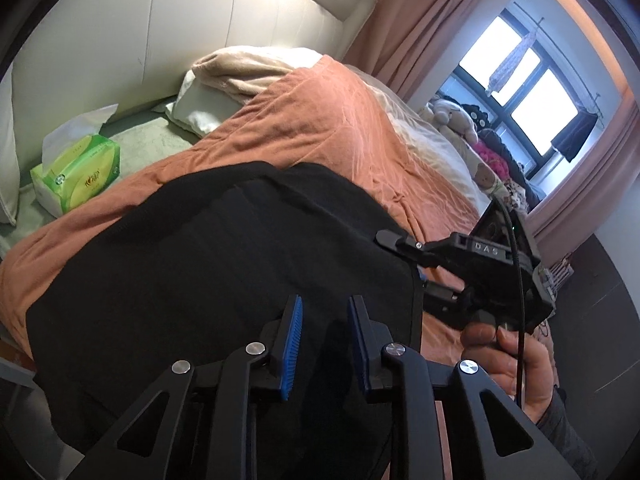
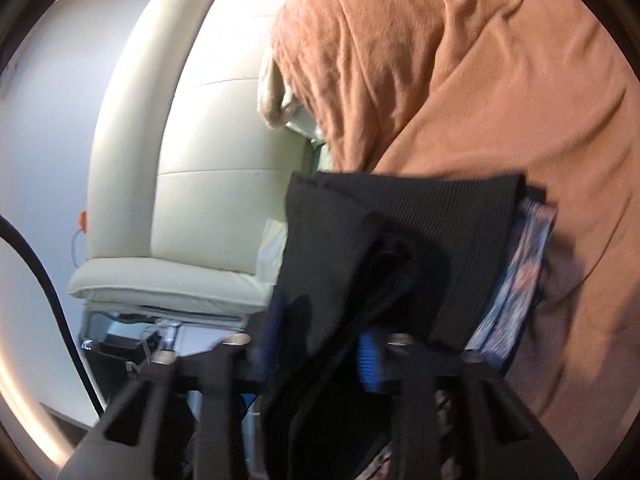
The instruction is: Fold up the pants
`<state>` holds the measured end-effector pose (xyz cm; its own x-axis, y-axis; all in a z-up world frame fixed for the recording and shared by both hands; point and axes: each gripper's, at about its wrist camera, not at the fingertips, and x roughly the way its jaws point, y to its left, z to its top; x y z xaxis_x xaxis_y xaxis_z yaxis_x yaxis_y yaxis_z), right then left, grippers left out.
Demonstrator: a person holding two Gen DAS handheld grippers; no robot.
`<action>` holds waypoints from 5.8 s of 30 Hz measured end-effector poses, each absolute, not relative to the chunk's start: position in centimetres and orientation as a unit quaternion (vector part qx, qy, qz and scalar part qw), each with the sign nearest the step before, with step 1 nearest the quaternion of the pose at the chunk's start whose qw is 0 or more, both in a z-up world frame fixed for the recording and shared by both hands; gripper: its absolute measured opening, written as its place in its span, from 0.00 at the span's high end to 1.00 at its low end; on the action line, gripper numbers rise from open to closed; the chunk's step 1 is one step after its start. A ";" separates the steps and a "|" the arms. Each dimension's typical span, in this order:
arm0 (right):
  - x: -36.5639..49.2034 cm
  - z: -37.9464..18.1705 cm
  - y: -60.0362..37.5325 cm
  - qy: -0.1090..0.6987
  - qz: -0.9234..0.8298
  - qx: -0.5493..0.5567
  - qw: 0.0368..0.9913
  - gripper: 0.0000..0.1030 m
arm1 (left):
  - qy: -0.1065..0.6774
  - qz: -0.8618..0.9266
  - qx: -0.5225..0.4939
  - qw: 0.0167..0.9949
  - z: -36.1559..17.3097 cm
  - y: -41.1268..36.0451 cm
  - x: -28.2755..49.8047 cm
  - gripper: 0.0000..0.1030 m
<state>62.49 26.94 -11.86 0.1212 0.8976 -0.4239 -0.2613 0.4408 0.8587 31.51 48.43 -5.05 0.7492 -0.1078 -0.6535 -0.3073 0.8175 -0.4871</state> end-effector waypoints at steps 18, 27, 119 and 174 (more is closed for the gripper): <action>56.1 -4.9 23.8 0.409 0.447 0.168 0.778 0.86 | 0.338 0.072 -0.291 0.892 -3.7 46.7 30.2 0.77; 54.1 -5.1 28.0 0.400 0.521 0.111 0.746 0.86 | 0.306 0.084 -0.322 0.892 -4.0 46.6 28.4 0.86; 18.4 6.4 -10.0 0.214 0.309 -0.062 0.925 0.00 | 0.244 0.102 -0.116 0.957 5.9 14.1 12.2 0.01; 1.7 -1.9 -18.6 0.170 0.232 -0.042 0.957 0.00 | 0.194 0.071 -0.074 0.976 1.7 3.2 0.9 0.01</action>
<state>1.72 -18.62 -1.92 0.8343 0.4304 -0.3445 -0.4588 0.8885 -0.0009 0.93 3.19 1.70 0.9151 0.1088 -0.3882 -0.1665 0.9790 -0.1180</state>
